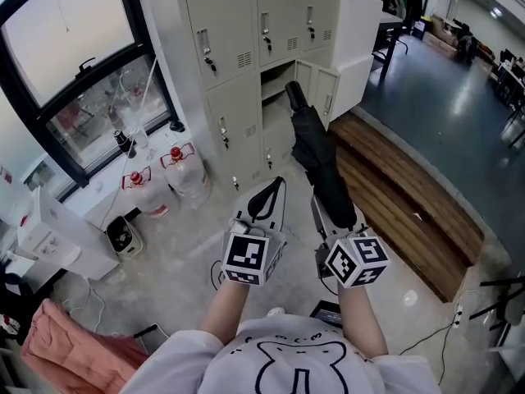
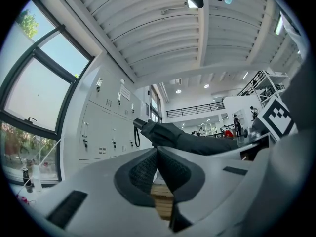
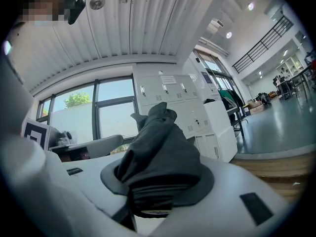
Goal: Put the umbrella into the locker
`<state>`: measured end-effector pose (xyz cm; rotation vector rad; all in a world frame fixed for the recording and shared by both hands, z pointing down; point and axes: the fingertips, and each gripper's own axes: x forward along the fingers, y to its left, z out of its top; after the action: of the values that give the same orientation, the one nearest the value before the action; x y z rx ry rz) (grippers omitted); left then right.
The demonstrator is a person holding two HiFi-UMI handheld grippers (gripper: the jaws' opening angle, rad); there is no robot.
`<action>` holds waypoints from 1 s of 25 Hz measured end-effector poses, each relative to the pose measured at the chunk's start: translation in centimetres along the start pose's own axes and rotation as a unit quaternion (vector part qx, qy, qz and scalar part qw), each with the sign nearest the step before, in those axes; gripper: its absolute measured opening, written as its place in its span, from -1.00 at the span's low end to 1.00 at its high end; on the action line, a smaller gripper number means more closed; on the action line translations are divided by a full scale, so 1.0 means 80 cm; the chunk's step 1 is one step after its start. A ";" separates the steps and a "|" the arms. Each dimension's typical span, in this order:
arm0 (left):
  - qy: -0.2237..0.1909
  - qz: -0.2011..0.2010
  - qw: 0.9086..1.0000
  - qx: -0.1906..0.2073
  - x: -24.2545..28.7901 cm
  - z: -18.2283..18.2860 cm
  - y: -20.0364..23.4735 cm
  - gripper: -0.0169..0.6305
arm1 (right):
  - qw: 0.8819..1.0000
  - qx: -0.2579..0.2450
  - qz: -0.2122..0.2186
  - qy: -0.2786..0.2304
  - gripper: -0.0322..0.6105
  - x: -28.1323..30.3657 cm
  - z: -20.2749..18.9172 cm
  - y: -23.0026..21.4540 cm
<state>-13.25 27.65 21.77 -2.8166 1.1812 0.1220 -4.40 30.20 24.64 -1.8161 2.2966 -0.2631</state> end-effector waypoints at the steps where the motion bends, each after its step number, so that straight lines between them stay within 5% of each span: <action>1: -0.001 0.001 1.000 -0.003 0.006 -0.003 0.006 -0.94 | 1.000 -0.001 0.001 0.002 -0.31 0.008 -0.001 -0.002; 14: 0.017 0.014 1.000 -0.011 0.124 -0.053 0.073 -0.93 | 1.000 -0.006 0.018 0.016 -0.31 0.137 -0.013 -0.072; 25: 0.022 0.039 0.999 -0.010 0.304 -0.072 0.143 -0.93 | 0.998 -0.010 0.039 0.058 -0.31 0.294 -0.002 -0.193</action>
<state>-4.18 1.85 24.39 -2.8048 1.3061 0.0763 4.78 3.81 27.78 -1.7584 2.4502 -0.3436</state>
